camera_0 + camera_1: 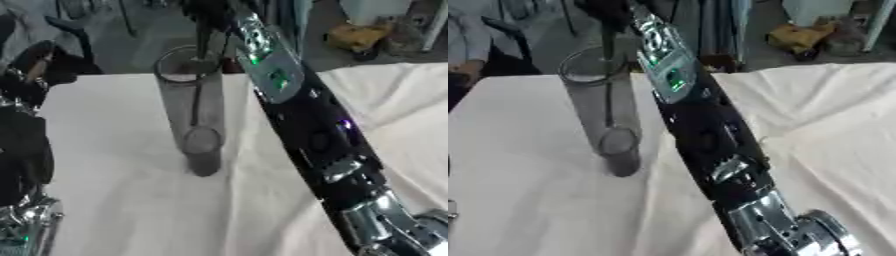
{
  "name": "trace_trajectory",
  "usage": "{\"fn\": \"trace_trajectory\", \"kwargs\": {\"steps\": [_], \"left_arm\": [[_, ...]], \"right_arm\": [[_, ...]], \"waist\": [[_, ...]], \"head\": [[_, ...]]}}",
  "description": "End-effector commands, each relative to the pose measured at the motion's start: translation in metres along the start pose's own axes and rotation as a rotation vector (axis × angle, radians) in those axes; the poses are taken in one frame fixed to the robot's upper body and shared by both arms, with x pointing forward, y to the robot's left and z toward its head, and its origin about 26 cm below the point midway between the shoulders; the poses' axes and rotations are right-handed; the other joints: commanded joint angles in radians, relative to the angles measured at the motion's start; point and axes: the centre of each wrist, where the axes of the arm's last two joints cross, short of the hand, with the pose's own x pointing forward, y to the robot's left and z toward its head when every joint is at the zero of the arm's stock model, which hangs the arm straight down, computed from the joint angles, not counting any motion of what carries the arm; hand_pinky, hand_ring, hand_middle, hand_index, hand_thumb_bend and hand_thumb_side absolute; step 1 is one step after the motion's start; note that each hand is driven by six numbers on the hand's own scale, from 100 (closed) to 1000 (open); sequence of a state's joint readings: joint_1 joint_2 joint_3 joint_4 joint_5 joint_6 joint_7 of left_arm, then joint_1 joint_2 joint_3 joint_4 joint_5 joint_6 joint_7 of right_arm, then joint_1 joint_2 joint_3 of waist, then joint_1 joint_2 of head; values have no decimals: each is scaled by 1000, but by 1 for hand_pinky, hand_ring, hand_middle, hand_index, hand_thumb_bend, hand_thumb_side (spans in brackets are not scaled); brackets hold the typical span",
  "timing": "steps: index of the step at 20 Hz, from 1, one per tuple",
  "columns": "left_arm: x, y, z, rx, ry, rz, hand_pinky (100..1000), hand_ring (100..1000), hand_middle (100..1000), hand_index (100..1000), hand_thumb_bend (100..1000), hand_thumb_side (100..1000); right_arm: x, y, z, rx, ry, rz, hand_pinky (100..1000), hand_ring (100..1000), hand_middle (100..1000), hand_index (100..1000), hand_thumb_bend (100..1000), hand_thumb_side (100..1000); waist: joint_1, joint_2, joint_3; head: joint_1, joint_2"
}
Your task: Arrange flowers into the vase.
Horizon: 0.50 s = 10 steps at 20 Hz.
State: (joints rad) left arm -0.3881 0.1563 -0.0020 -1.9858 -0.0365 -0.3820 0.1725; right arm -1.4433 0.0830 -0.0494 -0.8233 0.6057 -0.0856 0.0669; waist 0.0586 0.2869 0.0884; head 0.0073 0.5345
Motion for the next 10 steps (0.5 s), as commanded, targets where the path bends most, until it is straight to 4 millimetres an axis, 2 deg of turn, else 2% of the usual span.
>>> {"fn": "trace_trajectory", "kwargs": {"steps": [1,3,5,7,10], "left_arm": [[4,1,-4,0,-19,-2,648,828,932,1000,100,1000],[4,1,-4,0,-19,-2,648,828,932,1000,100,1000],[4,1,-5,0,-19,-2,648,828,932,1000,100,1000],[4,1,-5,0,-19,-1,649,828,932,1000,100,1000],[4,1,-5,-1,-19,-1,649,828,932,1000,100,1000]], "right_arm": [[14,-13,-8,-6,-8,30,308,422,228,356,431,904],[15,-14,-8,2,-1,37,344,445,243,388,430,915],[16,-15,-8,8,3,44,344,445,243,388,430,915],[16,-15,-8,21,6,54,403,488,280,441,430,932],[15,-16,-8,39,13,70,456,524,306,467,431,940]], "waist": [[1,-20,1],[1,-20,2],[1,-20,2],[1,-20,1],[1,-21,1]], "head": [[2,-12],[2,-13],[2,-13],[3,-14],[4,-16]]}}
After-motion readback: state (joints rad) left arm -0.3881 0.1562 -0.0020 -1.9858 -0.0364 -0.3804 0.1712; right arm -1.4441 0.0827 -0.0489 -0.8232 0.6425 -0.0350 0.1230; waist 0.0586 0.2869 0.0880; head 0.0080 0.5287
